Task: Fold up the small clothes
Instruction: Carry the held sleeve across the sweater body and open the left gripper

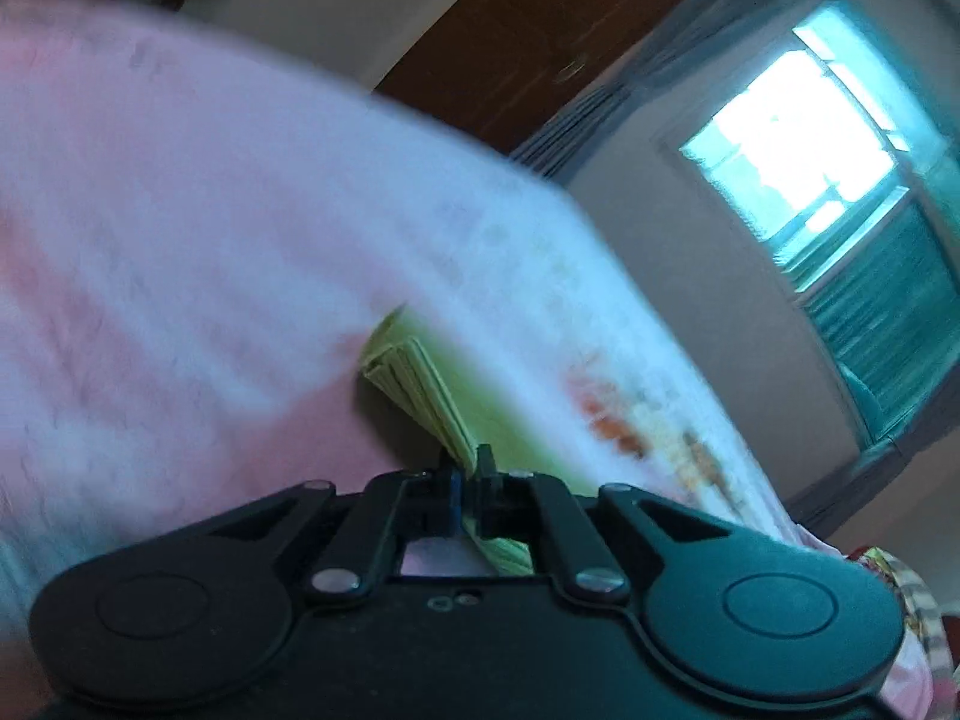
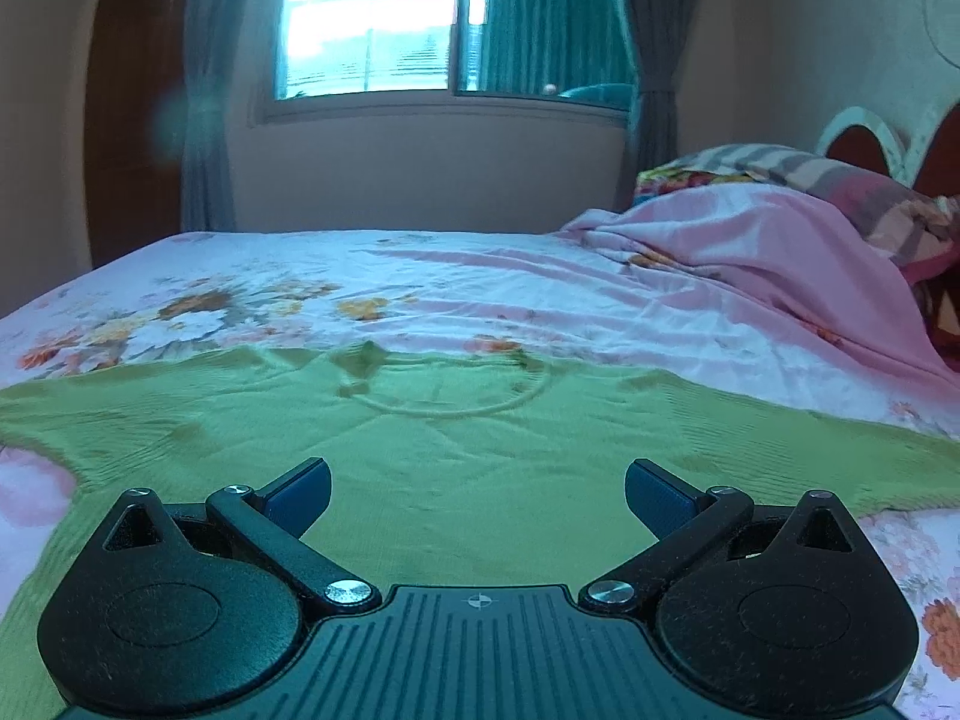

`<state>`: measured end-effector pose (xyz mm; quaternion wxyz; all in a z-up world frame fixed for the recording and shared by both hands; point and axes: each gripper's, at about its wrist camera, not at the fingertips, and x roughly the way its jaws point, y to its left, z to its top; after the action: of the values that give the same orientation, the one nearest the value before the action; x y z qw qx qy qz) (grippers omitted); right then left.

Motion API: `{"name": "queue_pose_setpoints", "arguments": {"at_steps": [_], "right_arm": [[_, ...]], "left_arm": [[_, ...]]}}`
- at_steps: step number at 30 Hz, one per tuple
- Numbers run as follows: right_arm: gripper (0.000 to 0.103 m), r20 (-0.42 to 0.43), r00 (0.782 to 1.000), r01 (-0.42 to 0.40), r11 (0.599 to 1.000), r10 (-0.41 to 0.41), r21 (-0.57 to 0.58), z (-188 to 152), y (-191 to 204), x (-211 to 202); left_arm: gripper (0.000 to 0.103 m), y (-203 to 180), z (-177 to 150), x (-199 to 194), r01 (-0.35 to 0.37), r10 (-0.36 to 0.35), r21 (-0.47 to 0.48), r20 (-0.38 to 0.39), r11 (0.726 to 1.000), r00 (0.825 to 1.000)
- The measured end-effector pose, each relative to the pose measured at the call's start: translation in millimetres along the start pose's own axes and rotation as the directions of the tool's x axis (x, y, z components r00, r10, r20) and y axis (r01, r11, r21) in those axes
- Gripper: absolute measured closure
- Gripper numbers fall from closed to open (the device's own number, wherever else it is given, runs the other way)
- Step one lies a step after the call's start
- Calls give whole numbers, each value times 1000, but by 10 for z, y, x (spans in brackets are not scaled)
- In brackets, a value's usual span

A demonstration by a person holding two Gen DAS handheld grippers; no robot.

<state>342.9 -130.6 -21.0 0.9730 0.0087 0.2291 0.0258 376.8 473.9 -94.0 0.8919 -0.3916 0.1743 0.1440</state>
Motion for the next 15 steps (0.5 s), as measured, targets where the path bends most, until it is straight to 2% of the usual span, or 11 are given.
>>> {"name": "queue_pose_setpoints", "arguments": {"at_steps": [5,8,12,15], "right_arm": [[0,-3,998,61,997,-61,36,-1,-395,24],[0,-8,995,105,993,-104,60,-14,-681,21],[0,-2,988,155,984,-156,85,-31,-1005,-4],[0,3,984,176,979,-177,106,-20,-1202,-5]], "left_arm": [[101,-639,62,-240,96,-103,123,55,988,993],[101,-1175,-32,-338,174,-188,207,50,963,981],[101,-1841,-419,-393,250,-264,294,7,923,965],[101,-2182,-796,-400,272,-280,353,-28,895,959]]}}
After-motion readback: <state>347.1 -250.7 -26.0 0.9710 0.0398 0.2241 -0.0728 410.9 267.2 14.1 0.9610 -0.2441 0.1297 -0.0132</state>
